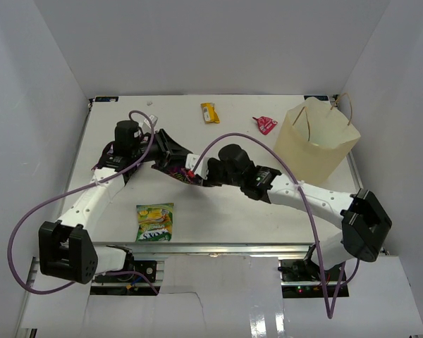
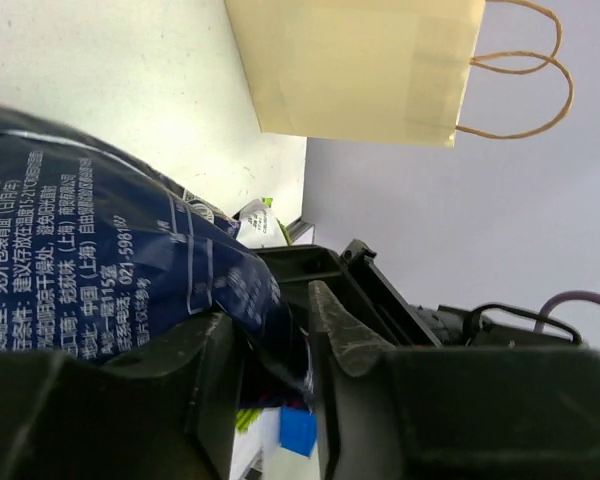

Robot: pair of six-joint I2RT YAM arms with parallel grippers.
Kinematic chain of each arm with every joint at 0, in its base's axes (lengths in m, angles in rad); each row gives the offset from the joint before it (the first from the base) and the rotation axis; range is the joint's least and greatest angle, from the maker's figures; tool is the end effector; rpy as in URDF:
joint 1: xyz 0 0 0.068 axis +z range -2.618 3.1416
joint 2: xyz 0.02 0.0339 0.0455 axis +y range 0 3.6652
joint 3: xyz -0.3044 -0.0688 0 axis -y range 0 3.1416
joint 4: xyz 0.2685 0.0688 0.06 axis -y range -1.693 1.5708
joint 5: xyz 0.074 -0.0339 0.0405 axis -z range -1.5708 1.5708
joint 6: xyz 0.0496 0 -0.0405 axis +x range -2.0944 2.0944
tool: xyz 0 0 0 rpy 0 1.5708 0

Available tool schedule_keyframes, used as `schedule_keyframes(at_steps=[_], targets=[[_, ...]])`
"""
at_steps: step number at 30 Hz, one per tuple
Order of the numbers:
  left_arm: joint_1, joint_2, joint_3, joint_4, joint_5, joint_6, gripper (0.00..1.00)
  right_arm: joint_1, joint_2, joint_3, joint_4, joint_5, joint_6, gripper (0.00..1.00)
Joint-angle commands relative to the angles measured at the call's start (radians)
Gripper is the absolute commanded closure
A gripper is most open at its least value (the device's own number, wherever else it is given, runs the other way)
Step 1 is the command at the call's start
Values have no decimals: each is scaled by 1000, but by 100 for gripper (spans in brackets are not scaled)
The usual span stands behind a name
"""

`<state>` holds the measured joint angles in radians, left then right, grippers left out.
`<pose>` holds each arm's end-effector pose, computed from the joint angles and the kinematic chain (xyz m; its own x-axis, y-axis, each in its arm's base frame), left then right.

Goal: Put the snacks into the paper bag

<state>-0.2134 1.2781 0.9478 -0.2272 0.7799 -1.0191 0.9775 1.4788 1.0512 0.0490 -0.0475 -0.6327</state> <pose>0.2842 -0.0973 0.3168 -0.8959 -0.4254 -0.1279 -0.0558 0.3934 -0.9177 0.2083 0.3131 0.3142 0.3376 -0.5557 -0.7597 -0.8100 0.2397 -0.5353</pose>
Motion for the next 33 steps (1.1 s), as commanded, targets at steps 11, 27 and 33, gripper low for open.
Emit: schedule_keyframes(at_steps=[11,27,33], targets=[[63,-155,328,-219,-229,220,27,-258,-110,272,-262,-497,116,92],[65,-372,36,-149,-363,297,23,-704,-135,903,-322,-520,307,92],[65,-368,5,-143,-366,329,23,-963,-166,958,-324,-439,303,92]])
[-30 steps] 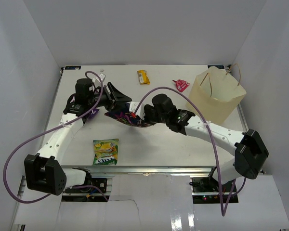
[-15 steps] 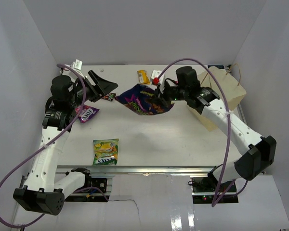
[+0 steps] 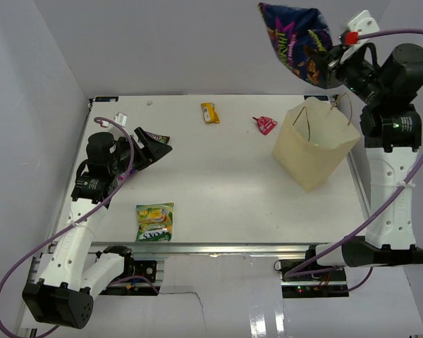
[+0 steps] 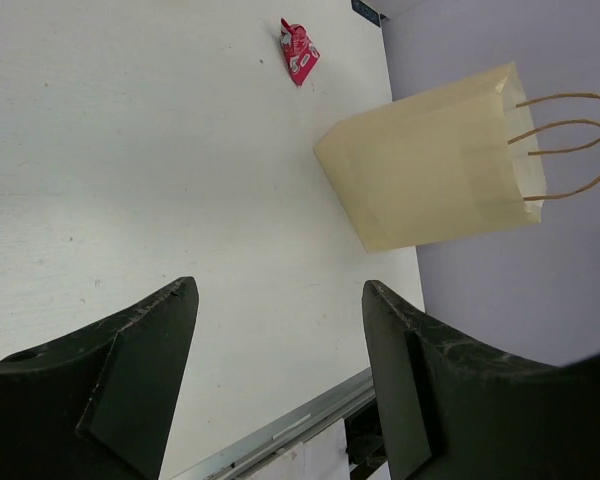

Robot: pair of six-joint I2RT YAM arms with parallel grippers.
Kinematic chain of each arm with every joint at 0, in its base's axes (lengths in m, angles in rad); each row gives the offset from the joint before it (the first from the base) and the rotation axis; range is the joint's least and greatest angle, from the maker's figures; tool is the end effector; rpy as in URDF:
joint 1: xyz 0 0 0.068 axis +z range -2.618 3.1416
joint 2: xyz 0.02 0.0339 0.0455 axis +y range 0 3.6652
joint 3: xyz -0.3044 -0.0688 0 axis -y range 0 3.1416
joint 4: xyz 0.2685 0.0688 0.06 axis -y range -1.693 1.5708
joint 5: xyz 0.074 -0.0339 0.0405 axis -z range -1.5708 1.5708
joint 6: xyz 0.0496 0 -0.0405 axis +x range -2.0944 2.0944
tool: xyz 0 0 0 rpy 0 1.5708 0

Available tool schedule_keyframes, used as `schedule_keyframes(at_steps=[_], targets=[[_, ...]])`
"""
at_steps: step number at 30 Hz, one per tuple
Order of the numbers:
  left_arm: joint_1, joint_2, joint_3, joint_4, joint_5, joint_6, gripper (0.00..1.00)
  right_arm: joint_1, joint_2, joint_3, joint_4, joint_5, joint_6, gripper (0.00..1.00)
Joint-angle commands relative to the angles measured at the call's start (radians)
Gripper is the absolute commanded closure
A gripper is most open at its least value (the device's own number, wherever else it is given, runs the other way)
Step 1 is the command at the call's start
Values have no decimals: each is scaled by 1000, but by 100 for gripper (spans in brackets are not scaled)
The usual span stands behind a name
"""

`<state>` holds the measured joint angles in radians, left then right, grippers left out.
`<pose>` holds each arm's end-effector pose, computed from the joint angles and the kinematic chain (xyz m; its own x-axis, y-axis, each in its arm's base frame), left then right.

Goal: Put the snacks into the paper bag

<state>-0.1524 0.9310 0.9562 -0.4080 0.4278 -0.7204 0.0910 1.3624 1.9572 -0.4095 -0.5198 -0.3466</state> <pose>0.2101 -0.0531 0.3799 -0.6195 -0.5121 -0.5949 0.1461 0.6694 -0.7284 0.2575 0.0482 0.6330 0.3645 -0.2628 -0.8933 -0.4691 0.7769 -0.4200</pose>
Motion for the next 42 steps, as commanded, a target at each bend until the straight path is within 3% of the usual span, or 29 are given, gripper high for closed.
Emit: schedule_keyframes(at_steps=[1,6,22,42], targets=[[4,-20,-10,41,-12,36,23,-114,-58,45,130,33,18,92],[4,-17,-40,61,2,41,23,-181,-128,-21,91,63,-11,92],[4,-30,-102,83,42,56,23,-204,-226,-287,-66,176,-133,92],[5,-58,-134,74,39,65,23,-203,-210,-248,-193,333,-285,92]])
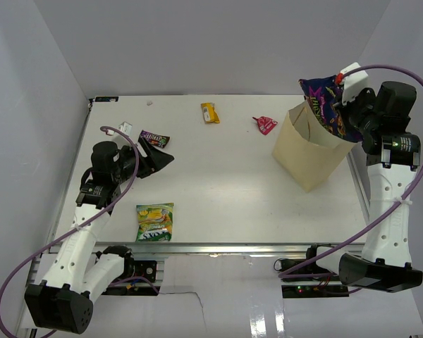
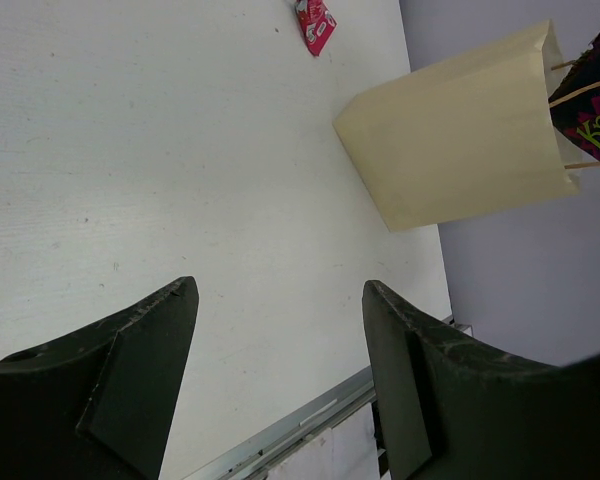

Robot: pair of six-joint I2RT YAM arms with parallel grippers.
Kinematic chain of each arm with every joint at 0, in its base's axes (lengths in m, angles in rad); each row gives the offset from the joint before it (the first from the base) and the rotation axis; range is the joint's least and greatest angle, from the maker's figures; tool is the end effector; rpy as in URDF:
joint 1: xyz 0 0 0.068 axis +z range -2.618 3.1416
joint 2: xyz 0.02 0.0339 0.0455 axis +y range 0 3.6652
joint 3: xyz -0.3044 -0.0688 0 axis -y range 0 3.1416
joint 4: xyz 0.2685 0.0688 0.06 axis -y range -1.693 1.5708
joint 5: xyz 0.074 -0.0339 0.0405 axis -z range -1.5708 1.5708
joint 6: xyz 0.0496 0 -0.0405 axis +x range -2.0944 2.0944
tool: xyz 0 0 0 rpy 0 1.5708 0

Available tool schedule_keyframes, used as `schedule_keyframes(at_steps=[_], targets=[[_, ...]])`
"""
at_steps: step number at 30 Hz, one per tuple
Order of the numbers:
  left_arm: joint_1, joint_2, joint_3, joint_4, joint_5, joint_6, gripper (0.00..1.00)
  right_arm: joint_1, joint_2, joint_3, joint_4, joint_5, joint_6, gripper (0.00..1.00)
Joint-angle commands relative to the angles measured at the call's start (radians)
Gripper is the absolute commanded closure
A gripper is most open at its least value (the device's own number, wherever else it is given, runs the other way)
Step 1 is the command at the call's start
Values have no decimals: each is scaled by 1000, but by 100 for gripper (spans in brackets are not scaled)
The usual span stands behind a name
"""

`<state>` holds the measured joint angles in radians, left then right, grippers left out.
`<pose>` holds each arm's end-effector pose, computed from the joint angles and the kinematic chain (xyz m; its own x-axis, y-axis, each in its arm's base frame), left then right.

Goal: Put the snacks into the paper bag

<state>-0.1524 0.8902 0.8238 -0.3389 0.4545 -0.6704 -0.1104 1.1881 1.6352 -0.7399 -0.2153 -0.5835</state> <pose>0.2036 -0.0533 0.3454 -0.6379 -0.4668 -0.6125 0.1772 0.6851 -0.7066 0.2394 -0.0159 0.5307 -0.1867 -0.5208 -0.8330 -0.2379 0.8466 -0.4760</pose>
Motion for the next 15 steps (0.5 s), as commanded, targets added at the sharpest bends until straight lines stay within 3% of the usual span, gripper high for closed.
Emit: schedule_keyframes(at_steps=[1,15], targets=[[4,-19,-3,6,10,15,23,-3,-38,77,129,31,-59,92],[4,-2,-25,43,36,11,23,-3,-45,104,27,137,-188,92]])
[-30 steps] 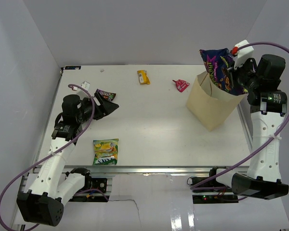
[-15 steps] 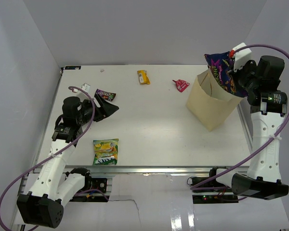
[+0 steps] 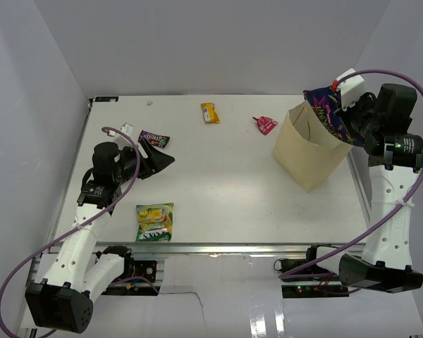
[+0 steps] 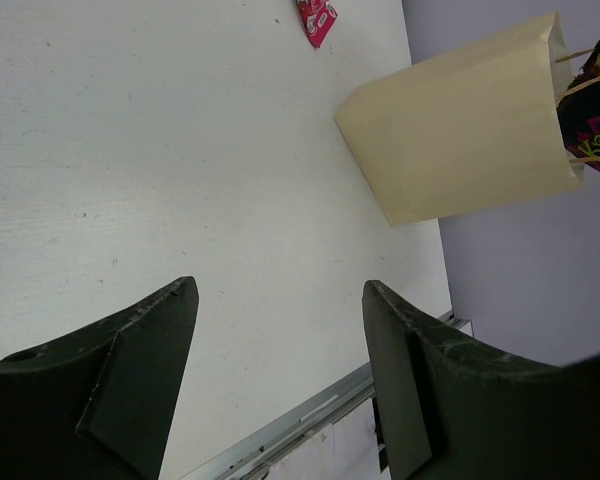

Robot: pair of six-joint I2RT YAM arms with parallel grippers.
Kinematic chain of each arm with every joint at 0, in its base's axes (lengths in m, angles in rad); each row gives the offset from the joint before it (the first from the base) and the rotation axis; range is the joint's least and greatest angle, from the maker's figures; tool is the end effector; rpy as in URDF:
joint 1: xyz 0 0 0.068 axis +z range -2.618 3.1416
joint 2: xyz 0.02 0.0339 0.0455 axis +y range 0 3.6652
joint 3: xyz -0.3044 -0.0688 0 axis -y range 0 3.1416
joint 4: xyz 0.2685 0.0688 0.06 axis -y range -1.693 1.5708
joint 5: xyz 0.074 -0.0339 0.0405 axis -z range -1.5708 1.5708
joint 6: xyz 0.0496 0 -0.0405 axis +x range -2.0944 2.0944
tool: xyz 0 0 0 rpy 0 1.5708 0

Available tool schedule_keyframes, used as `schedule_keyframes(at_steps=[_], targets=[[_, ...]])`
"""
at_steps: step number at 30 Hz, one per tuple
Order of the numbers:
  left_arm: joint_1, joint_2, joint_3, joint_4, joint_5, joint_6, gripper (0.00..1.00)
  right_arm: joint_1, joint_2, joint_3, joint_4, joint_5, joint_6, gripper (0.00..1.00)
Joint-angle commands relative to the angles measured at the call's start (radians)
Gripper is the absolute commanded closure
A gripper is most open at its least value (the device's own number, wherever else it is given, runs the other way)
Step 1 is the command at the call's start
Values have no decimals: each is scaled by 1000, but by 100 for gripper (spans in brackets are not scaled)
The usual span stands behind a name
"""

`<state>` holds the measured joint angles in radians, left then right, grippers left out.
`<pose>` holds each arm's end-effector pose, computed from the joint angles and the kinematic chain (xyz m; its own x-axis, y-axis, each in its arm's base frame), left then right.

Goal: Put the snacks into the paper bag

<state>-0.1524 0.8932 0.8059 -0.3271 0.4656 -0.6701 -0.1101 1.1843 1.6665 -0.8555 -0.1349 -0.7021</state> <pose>0.2044 -0.0539 0.3394 -0.6484 -0.4619 -0.6052 0.1775 0.6813 -0.7102 0.2293 -0.0186 0.5282 -0.2667 -0.6144 -0.7426 -0.2460 0.7884 -0.5639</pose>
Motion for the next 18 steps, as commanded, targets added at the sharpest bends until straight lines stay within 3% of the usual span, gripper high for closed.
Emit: schedule_keyframes(at_steps=[1,18], targets=[[4,-4,-5,34,27,10,23,-3,-41,73,141,58,-73,92],[4,-16,-25,37,45,10,23,-2,-40,-51,133,69,-168,92]])
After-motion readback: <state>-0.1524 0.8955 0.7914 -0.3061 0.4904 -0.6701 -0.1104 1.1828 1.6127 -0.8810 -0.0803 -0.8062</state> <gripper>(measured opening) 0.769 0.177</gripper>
